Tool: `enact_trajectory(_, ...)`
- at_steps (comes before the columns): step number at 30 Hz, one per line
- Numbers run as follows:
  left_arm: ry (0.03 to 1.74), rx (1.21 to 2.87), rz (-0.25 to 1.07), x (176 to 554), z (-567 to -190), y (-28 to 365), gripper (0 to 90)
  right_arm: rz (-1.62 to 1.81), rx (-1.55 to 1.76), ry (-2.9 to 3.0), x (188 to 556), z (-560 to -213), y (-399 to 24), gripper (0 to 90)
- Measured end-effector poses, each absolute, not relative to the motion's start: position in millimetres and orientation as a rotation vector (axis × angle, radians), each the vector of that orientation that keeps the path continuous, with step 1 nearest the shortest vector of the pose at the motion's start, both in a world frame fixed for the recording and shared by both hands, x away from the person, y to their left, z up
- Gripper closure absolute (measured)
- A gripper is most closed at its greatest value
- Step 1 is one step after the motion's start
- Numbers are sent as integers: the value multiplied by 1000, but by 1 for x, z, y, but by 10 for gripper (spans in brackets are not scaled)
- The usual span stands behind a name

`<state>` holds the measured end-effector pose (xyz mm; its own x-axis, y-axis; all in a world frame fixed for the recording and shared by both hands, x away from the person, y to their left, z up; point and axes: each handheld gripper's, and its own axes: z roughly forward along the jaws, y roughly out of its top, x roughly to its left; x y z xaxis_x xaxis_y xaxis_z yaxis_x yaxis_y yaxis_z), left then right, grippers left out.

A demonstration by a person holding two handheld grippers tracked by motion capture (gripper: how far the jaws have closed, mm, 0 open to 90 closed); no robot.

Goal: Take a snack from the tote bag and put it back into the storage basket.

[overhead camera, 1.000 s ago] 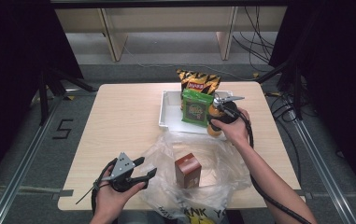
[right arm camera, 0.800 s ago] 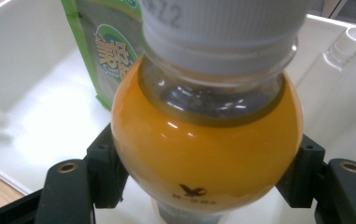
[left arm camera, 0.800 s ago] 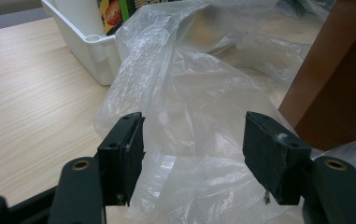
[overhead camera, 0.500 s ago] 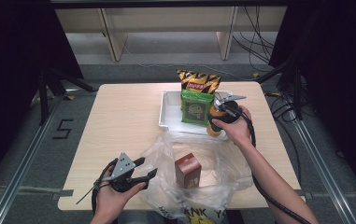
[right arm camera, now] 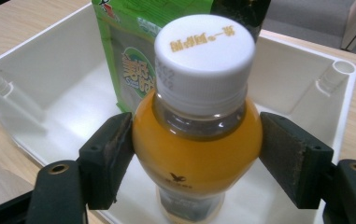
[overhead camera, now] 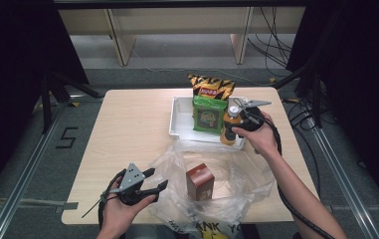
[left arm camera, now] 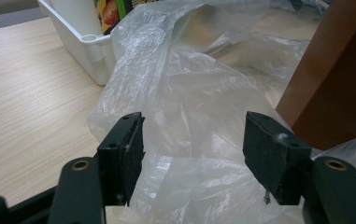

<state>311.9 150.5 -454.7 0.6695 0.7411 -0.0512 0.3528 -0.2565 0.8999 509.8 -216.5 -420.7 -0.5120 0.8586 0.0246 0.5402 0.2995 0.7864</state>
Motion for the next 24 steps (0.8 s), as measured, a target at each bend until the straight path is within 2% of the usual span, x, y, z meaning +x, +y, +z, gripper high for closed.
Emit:
enact_trajectory(10,864,1863,478,312,-455,151,379,1070,1209,2178,517,-427,-214,305)
enact_trajectory(24,864,1862,479,312,-454,151,379,1033,1345,2082,510,-425,-205,306)
